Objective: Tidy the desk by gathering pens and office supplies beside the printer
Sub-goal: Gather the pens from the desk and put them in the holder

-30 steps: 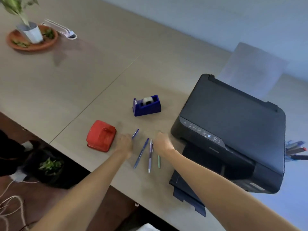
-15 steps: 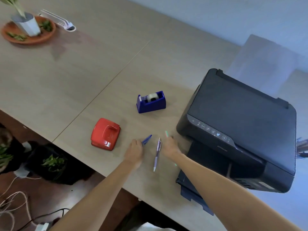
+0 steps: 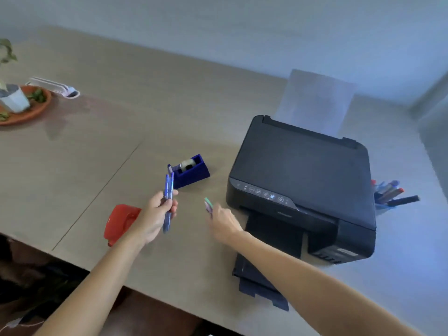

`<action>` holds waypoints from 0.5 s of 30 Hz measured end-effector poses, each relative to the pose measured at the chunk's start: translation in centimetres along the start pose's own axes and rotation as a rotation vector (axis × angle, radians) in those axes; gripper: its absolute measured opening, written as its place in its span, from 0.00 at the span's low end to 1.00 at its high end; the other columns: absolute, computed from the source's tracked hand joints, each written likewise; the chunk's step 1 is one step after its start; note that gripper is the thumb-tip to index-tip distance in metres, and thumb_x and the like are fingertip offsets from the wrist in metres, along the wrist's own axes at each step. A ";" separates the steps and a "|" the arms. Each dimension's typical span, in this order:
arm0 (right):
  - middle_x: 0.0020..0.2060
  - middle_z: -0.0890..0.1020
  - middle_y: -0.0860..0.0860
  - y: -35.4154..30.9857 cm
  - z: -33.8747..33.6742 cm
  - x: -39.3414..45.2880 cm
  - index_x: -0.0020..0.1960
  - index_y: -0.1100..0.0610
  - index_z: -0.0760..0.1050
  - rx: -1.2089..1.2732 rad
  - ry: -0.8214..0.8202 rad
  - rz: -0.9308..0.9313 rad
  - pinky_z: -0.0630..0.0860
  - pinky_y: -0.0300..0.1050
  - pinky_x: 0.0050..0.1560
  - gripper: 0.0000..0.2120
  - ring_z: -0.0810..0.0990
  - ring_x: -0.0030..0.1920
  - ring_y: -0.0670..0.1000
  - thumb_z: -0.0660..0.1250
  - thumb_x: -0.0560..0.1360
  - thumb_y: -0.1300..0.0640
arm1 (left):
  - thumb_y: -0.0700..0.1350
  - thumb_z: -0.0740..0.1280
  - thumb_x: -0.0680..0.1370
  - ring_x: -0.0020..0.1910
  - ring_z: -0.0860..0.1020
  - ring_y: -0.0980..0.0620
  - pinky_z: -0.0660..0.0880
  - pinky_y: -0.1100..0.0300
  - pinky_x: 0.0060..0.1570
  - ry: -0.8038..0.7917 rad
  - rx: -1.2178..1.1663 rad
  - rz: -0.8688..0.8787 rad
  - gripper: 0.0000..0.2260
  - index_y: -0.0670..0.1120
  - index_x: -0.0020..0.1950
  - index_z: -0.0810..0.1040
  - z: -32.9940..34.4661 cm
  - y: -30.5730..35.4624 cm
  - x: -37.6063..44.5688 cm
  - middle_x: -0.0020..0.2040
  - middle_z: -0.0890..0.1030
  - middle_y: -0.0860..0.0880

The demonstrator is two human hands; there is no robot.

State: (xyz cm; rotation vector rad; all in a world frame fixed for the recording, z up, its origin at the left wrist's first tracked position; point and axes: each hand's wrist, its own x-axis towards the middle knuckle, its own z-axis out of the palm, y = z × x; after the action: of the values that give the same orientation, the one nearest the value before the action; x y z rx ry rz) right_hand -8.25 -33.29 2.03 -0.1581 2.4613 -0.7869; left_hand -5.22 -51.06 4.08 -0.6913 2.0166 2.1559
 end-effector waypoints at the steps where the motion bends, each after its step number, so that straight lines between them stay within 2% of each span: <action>1: 0.46 0.80 0.60 -0.7 -1.9 -0.9 0.52 0.60 0.67 0.049 0.067 -0.063 0.70 0.50 0.39 0.13 0.77 0.42 0.60 0.52 0.81 0.51 | 0.36 0.51 0.83 0.31 0.69 0.56 0.68 0.65 0.36 -0.001 -0.038 0.020 0.12 0.42 0.56 0.74 1.1 1.5 0.1 0.37 0.69 0.49; 4: 0.36 0.75 0.57 -1.6 -8.7 -5.2 0.42 0.58 0.62 0.159 0.232 -0.238 0.69 0.51 0.38 0.13 0.75 0.38 0.61 0.53 0.81 0.51 | 0.46 0.50 0.84 0.24 0.69 0.62 0.65 0.67 0.35 -0.070 -0.163 0.073 0.14 0.48 0.49 0.74 6.5 6.2 -0.1 0.36 0.67 0.51; 7: 0.31 0.73 0.54 1.4 -16.8 -9.5 0.37 0.59 0.64 0.393 0.433 -0.317 0.66 0.47 0.34 0.14 0.71 0.32 0.55 0.54 0.80 0.55 | 0.43 0.49 0.84 0.25 0.67 0.61 0.63 0.64 0.37 -0.216 -0.143 0.158 0.13 0.50 0.46 0.70 14.9 9.9 -0.9 0.35 0.65 0.51; 9: 0.30 0.73 0.53 4.5 -21.5 -11.4 0.35 0.59 0.68 0.555 0.542 -0.266 0.67 0.44 0.33 0.16 0.70 0.31 0.51 0.55 0.80 0.55 | 0.39 0.50 0.84 0.30 0.70 0.58 0.70 0.64 0.38 -0.277 -0.117 0.214 0.13 0.49 0.45 0.69 20.4 11.6 -1.6 0.36 0.68 0.50; 10: 0.30 0.73 0.53 6.7 -23.7 -12.0 0.34 0.58 0.70 0.625 0.621 -0.216 0.67 0.40 0.32 0.17 0.70 0.31 0.50 0.56 0.79 0.55 | 0.39 0.50 0.84 0.35 0.73 0.56 0.74 0.61 0.42 -0.317 -0.091 0.226 0.13 0.48 0.44 0.70 23.2 12.1 -2.1 0.38 0.71 0.49; 12: 0.27 0.70 0.50 11.7 -27.7 -13.0 0.31 0.56 0.69 0.704 0.792 -0.112 0.65 0.39 0.30 0.18 0.67 0.29 0.48 0.58 0.79 0.53 | 0.38 0.53 0.83 0.45 0.77 0.54 0.74 0.55 0.52 -0.416 -0.006 0.225 0.13 0.48 0.45 0.72 28.9 12.5 -3.0 0.42 0.75 0.49; 14: 0.27 0.66 0.48 17.0 -30.9 -13.7 0.31 0.53 0.65 0.755 0.890 -0.028 0.63 0.43 0.32 0.18 0.63 0.29 0.47 0.58 0.78 0.51 | 0.38 0.56 0.82 0.51 0.77 0.52 0.72 0.52 0.57 -0.492 0.090 0.229 0.12 0.48 0.44 0.75 34.3 12.5 -3.8 0.45 0.77 0.49; 15: 0.28 0.65 0.48 19.5 -32.0 -14.0 0.32 0.53 0.65 0.784 0.913 0.007 0.63 0.42 0.31 0.17 0.62 0.30 0.47 0.57 0.79 0.51 | 0.37 0.58 0.82 0.53 0.75 0.50 0.71 0.52 0.58 -0.522 0.111 0.235 0.11 0.47 0.44 0.76 36.8 12.3 -4.1 0.45 0.77 0.49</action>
State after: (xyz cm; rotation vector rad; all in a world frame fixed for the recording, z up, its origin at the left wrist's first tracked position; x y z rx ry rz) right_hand -12.50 2.58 19.24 0.6276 2.6493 -2.0915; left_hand -15.44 -15.89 17.57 0.1280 1.9704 2.0316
